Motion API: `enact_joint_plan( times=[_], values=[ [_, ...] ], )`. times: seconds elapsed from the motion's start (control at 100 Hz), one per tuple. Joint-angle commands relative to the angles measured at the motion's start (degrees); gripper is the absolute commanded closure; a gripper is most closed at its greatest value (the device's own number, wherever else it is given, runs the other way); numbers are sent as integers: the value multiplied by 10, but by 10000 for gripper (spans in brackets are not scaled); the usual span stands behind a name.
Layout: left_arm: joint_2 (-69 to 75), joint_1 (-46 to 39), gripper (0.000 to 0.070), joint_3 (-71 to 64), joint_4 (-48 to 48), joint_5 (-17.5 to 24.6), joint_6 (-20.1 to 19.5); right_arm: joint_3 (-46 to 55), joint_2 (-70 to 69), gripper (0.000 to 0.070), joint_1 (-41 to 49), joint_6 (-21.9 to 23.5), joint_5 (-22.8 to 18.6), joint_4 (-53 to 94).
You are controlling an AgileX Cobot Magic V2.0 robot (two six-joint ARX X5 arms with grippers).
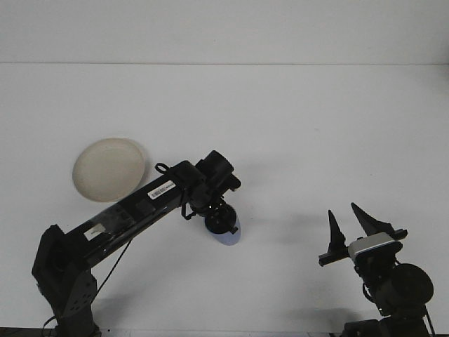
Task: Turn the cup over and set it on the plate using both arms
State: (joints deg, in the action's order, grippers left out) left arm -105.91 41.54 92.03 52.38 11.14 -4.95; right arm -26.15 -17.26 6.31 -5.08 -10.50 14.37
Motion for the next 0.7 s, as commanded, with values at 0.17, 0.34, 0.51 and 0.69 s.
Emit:
enact_joint_plan(
  times=[0.17, 0.34, 0.51, 0.69],
  values=[
    [63, -76, 685, 129, 44, -42, 1, -4, -2, 343, 1, 6, 0, -6],
    [75, -176, 686, 223, 97, -69, 0, -4, -2, 343, 1, 6, 0, -7],
    [74, -297, 686, 251, 122, -69, 0, -4, -2, 343, 1, 6, 0, -7],
    [53, -401, 686, 242, 150, -69, 0, -4, -2, 343, 1, 6, 0, -7]
  ],
)
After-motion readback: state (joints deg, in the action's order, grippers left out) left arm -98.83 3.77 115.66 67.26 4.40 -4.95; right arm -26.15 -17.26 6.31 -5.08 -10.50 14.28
